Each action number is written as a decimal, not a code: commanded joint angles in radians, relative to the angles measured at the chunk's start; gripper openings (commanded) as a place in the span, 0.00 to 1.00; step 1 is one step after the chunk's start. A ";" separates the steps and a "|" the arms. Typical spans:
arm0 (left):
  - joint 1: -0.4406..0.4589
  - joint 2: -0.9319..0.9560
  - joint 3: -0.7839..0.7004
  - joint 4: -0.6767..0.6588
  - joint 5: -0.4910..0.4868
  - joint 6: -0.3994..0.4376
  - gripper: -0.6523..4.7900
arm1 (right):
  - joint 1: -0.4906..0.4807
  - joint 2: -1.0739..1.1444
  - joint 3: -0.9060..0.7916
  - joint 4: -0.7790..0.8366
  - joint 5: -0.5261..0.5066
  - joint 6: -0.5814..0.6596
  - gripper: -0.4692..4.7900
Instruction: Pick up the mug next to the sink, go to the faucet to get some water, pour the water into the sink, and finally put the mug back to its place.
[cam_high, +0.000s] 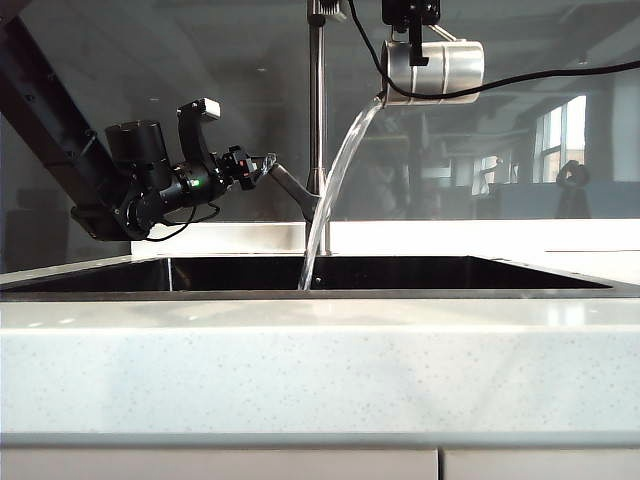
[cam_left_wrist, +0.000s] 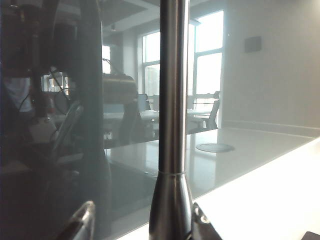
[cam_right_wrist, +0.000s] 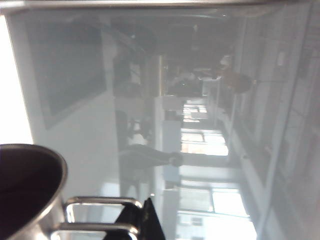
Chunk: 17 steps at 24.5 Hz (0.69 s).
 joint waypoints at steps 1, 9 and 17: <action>0.002 -0.004 -0.001 -0.025 -0.018 0.004 0.56 | 0.009 -0.014 0.010 0.047 0.008 -0.079 0.09; 0.002 -0.004 -0.001 -0.025 -0.017 0.004 0.56 | 0.020 -0.014 0.010 0.047 0.031 -0.211 0.09; 0.002 -0.004 -0.001 -0.026 -0.014 0.004 0.56 | 0.034 -0.016 0.010 0.047 0.034 -0.212 0.09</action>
